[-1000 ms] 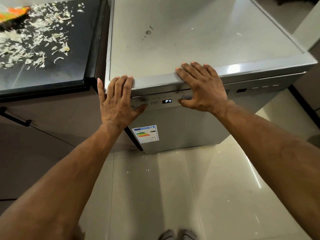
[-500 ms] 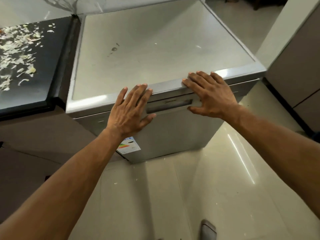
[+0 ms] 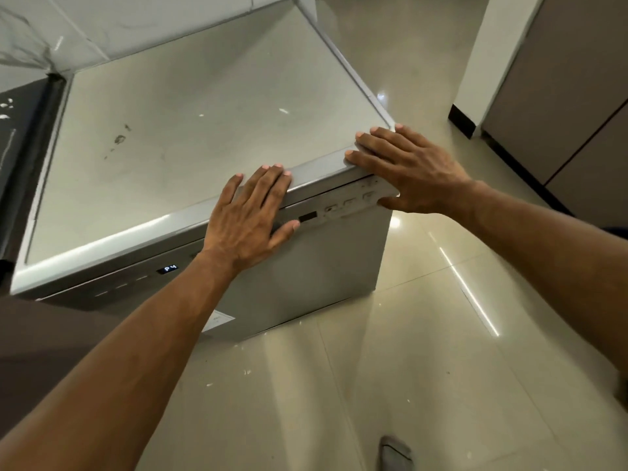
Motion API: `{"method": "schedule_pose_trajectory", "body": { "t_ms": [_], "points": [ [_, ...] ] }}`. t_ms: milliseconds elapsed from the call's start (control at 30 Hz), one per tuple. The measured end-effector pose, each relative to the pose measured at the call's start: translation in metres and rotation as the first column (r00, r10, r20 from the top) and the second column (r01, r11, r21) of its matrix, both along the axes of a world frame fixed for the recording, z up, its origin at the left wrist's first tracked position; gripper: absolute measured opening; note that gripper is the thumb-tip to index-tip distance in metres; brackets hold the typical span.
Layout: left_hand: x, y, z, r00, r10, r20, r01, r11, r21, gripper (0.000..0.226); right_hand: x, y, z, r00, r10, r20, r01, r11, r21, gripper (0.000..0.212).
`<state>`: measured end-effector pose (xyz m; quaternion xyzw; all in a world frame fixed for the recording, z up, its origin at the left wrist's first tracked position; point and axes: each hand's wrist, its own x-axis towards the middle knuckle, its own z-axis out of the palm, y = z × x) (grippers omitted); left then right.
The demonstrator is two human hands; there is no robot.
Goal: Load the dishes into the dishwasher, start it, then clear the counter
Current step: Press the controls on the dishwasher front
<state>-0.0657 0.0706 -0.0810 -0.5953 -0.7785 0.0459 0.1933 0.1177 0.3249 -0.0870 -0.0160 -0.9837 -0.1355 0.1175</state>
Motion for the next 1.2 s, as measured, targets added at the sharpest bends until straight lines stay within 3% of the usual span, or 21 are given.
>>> {"method": "schedule_pose_trajectory", "body": {
  "t_ms": [167, 367, 667, 1200],
  "points": [
    [0.009, 0.016, -0.008, 0.998, 0.060, -0.013, -0.060, 0.998, 0.034, 0.079, -0.003, 0.009, -0.009, 0.998, 0.024, -0.065, -0.025, 1.000, -0.012, 0.101],
    [0.007, 0.014, -0.011, 0.998, 0.047, -0.044, -0.044, 0.996, 0.082, 0.079, -0.010, 0.003, -0.023, 0.972, 0.001, -0.237, -0.013, 0.999, -0.050, 0.080],
    [0.007, 0.016, -0.014, 0.998, 0.032, -0.057, -0.024, 0.991, 0.130, 0.079, -0.013, 0.001, -0.030, 0.945, -0.002, -0.326, 0.015, 0.999, 0.037, 0.066],
    [0.009, 0.015, -0.012, 0.998, 0.059, -0.010, -0.058, 0.994, 0.090, 0.080, -0.013, -0.007, -0.027, 0.957, -0.073, -0.282, 0.054, 0.996, -0.073, 0.073]
  ]
}}
